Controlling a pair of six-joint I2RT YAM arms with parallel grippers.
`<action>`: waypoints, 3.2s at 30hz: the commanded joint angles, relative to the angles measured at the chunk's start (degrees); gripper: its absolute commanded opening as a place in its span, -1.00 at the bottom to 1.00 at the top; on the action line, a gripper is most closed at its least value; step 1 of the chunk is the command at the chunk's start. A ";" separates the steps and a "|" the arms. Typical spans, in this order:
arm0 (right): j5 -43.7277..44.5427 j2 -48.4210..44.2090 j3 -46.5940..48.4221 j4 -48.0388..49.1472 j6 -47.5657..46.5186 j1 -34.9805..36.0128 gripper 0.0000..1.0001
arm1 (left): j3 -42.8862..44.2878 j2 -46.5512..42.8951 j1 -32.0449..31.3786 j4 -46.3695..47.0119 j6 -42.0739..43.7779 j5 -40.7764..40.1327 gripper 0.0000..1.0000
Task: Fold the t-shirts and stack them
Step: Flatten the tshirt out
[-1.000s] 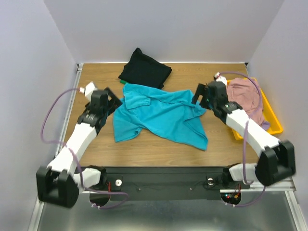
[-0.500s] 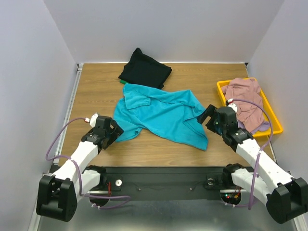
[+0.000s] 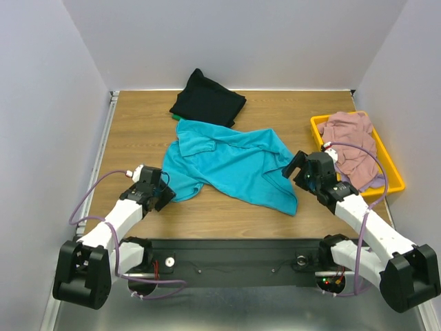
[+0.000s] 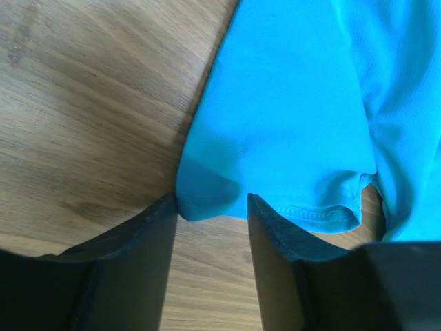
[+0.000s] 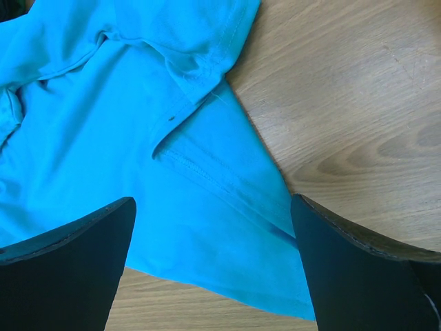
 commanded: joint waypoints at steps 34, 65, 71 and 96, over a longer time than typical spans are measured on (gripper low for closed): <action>-10.11 3.02 -3.97 -21.22 11.25 3.74 0.57 | 1.17 -5.66 -0.48 1.98 2.36 -2.51 -1.00; 0.10 6.47 2.18 -9.27 3.35 3.91 -0.99 | 6.35 -11.62 -0.48 -1.45 2.62 -4.18 -1.00; 1.76 -2.24 12.19 -12.16 -0.52 3.91 -0.99 | 16.62 -17.34 -0.48 -3.47 3.15 -5.85 -1.00; -8.07 -12.18 62.20 -21.13 -11.34 3.91 -0.99 | 70.66 -23.68 -0.48 -1.27 12.90 -3.04 -1.00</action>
